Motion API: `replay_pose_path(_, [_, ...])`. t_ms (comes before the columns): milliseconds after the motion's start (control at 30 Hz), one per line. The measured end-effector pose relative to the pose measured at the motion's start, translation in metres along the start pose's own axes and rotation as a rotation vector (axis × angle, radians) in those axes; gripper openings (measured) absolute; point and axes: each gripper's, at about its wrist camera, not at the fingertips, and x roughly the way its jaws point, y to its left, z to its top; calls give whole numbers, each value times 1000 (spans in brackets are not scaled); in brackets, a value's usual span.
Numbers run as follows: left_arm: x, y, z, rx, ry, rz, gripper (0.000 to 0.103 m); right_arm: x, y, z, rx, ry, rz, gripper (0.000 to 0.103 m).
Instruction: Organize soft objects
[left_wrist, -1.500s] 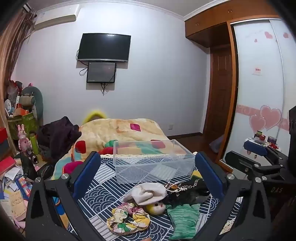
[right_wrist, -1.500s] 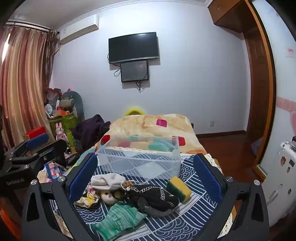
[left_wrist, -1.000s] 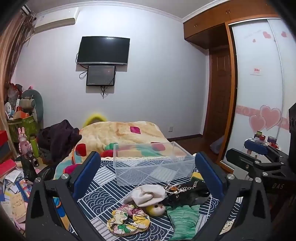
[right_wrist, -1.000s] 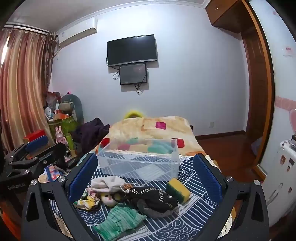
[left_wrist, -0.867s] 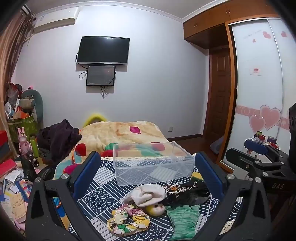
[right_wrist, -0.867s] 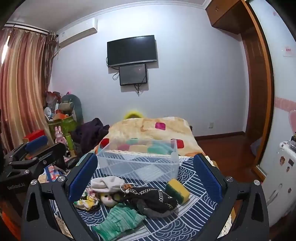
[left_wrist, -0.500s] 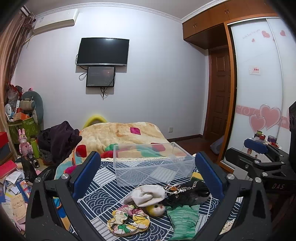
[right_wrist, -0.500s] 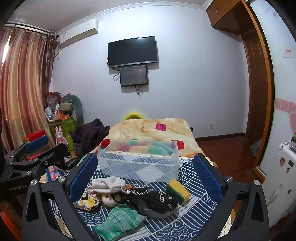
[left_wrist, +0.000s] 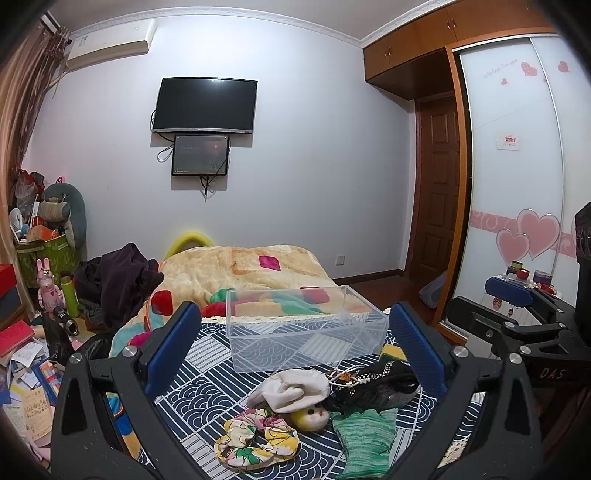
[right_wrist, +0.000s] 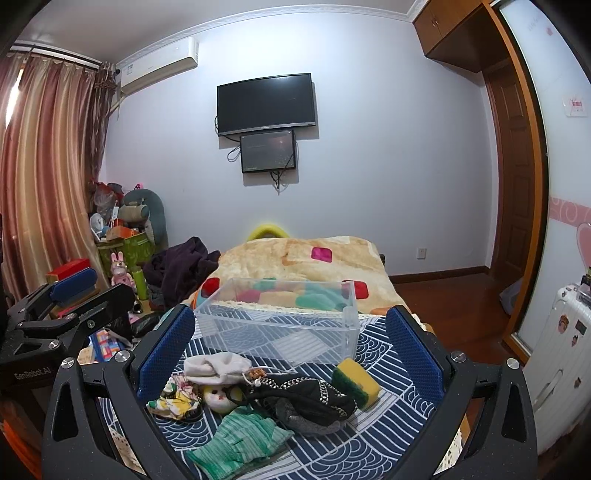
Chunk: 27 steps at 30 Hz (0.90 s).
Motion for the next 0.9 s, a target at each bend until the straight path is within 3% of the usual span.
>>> replay_pose_path(900, [0, -1, -1, 0, -2, 1, 103, 0, 2, 1, -4, -5, 6, 103])
